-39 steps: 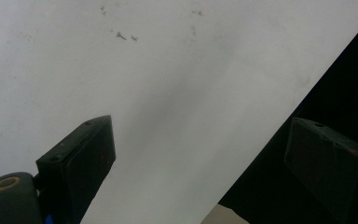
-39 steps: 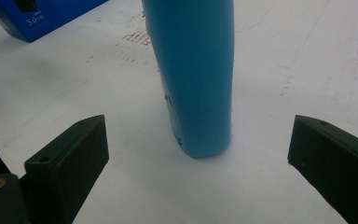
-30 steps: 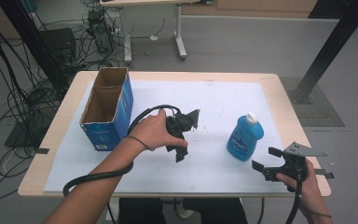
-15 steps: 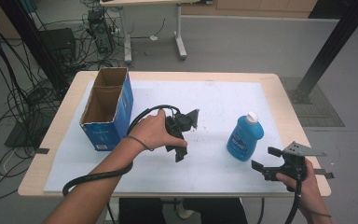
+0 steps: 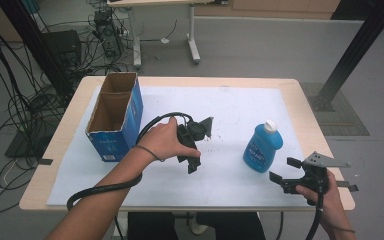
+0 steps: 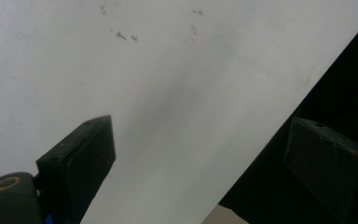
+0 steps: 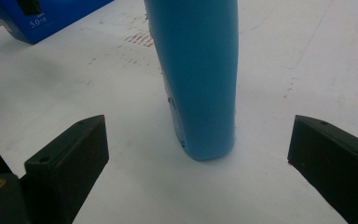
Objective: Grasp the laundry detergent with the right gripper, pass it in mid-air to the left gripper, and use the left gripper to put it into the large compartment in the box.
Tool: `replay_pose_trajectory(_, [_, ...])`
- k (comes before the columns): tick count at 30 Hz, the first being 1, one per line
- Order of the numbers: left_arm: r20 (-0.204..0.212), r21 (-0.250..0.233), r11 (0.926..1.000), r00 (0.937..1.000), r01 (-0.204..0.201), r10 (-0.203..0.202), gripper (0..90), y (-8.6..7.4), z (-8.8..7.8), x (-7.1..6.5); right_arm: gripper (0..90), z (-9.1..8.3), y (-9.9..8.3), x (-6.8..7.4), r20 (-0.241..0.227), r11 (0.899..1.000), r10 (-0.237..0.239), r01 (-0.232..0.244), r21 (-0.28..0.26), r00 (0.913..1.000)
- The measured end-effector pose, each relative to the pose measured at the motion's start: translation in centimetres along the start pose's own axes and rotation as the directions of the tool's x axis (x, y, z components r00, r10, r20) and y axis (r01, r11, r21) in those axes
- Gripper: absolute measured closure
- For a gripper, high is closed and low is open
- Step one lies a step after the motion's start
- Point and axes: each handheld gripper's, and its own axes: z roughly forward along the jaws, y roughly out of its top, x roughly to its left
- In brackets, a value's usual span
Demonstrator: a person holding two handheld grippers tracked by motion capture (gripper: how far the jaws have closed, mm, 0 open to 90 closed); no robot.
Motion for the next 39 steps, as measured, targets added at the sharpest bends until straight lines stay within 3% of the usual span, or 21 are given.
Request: replay_pose_trajectory(39, [0.007, -0.012, 0.9999, 1.0000, -0.007, 0.007, 8.9, -0.2, -0.3, 0.1, 5.0, 1.3, 0.2, 0.3, 0.002, 1.000, -0.026, 0.026, -0.014, 0.9997])
